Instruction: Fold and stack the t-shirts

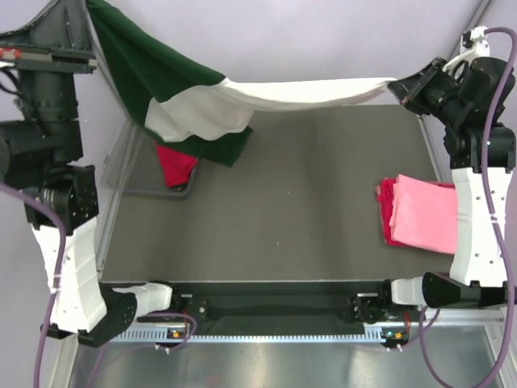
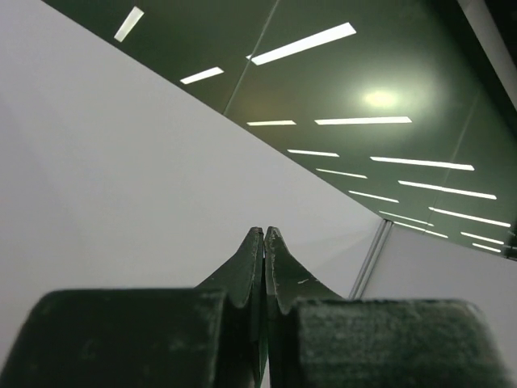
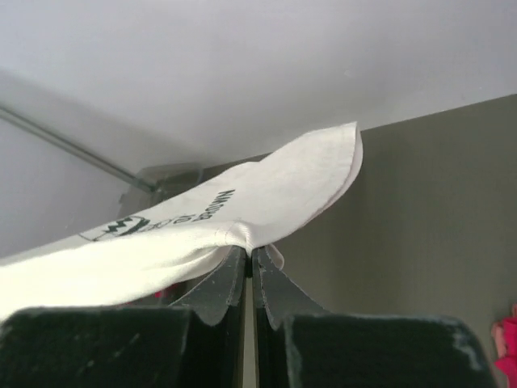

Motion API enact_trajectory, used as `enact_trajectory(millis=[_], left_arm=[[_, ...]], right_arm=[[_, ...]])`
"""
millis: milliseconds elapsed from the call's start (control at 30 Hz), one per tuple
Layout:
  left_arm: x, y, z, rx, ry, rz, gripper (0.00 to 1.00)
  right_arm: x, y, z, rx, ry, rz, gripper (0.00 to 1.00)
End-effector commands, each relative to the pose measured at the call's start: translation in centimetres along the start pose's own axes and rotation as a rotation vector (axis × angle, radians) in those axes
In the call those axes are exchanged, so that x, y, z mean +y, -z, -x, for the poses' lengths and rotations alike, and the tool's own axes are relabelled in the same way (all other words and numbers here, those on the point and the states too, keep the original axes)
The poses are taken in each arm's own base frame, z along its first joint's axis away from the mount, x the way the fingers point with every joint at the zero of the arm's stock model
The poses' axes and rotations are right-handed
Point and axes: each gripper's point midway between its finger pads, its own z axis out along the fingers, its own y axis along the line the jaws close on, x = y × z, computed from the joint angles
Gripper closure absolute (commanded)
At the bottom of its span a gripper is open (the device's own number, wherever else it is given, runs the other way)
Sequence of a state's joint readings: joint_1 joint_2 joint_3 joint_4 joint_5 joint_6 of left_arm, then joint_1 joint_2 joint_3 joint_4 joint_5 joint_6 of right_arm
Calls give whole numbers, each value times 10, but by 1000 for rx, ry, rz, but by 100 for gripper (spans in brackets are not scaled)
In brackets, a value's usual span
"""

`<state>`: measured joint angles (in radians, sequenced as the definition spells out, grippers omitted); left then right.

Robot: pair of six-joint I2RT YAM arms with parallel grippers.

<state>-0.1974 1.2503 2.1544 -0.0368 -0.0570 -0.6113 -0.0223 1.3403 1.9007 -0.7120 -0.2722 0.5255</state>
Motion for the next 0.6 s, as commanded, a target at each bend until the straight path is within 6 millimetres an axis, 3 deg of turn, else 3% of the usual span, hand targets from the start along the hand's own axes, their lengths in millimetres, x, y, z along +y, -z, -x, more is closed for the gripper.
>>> enact_trajectory(millis=[0,133,300,333,400,467,567], left_arm=[[-39,22,53,-112,20,-95,100],[-66,50,93,-169,42,-138,100],[-82,73,121,-192,66,-142,100],[-87,78,130,-209,66,-147,100],[-82,76,129,-199,69,-117,100],[-81,74,136,-228,69,-106,100],[-61,58,117,-205,56,-42,100]], right_arm=[[36,51,5,-29,38,131,100],[48,98,-5,-37,59,151,100],[63,161,-16,-77,84,175,100],[64,169,-18,-82,86,177,100],[66,182,-16,-108,95,167,100],[63,186,-18,-101,94,149,100],[58,179,-14,-102,97,119,100]])
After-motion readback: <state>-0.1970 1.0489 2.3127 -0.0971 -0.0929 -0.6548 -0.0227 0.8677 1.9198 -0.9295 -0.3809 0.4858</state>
